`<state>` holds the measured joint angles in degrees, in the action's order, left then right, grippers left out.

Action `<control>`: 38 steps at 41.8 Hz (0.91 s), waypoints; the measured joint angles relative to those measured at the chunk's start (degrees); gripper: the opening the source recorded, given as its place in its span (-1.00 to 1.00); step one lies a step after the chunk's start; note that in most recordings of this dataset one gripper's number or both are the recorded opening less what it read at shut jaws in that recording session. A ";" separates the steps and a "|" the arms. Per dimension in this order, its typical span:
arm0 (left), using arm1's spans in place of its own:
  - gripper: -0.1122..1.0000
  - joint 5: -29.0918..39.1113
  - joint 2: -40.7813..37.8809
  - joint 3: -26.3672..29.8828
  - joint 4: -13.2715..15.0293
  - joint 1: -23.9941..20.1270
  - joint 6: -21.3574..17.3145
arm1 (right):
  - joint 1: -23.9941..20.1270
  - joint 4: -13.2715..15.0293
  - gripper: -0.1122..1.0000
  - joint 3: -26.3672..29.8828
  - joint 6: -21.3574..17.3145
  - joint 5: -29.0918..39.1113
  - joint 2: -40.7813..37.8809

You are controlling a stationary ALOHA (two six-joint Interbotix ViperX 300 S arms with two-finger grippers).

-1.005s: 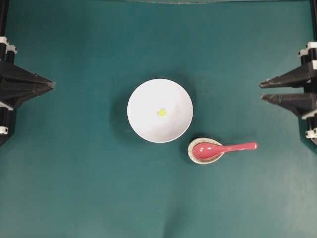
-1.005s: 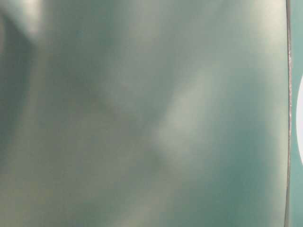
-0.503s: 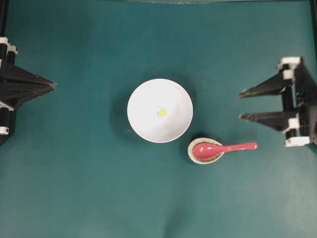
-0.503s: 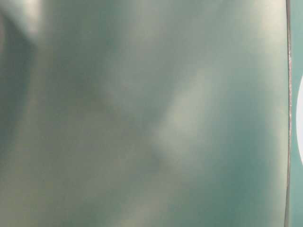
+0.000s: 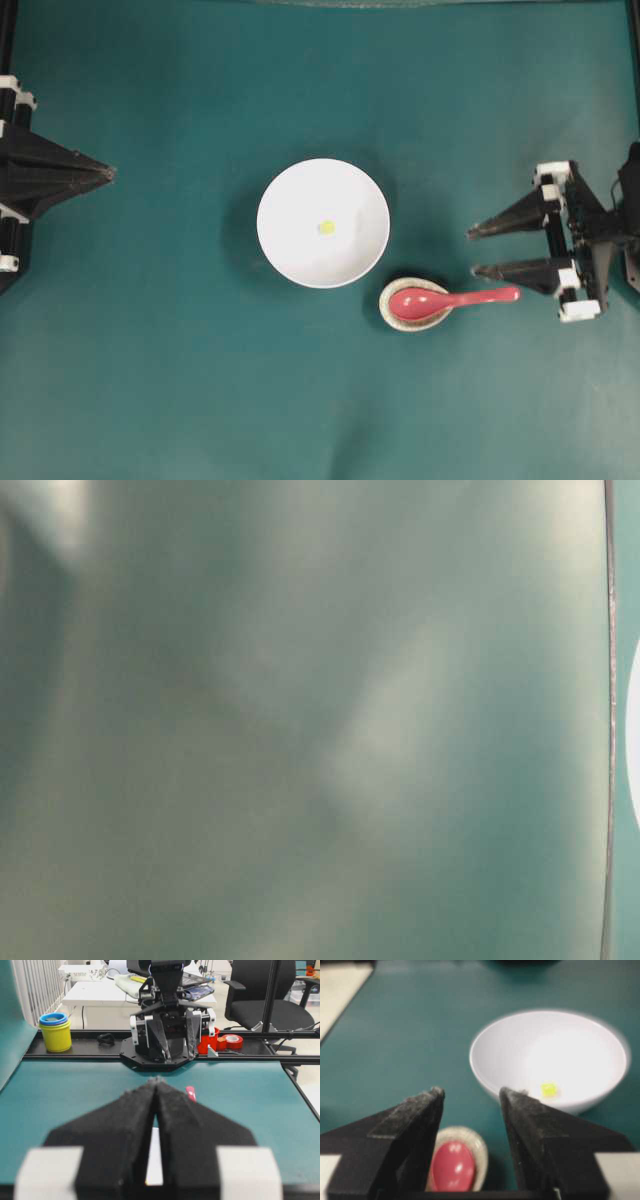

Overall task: Scoop the yellow hexagonal prism block from the bowl with a spoon using the right arm.
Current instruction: 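Move the right gripper toward the red spoon handle on the spoon rest, then close the right gripper on the red spoon handle and lift it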

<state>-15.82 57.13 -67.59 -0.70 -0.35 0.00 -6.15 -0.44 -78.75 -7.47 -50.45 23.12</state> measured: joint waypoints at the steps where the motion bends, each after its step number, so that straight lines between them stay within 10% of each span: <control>1: -0.80 0.00 -0.09 0.00 0.00 -0.09 0.00 | -0.26 -0.09 0.20 -0.44 -0.18 -1.49 -0.88; 20: -0.80 1.14 -0.09 0.09 0.00 -0.09 0.00 | -7.12 -5.80 0.19 -1.41 -0.62 -22.68 -24.17; 38: -0.80 1.76 -0.09 0.09 0.00 -0.09 -0.09 | -16.35 -16.44 0.19 -0.88 -0.62 -26.28 -32.61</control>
<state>-14.06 57.04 -67.50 -0.70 -0.44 -0.09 -22.50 -16.88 -79.63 -8.09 -76.73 -9.49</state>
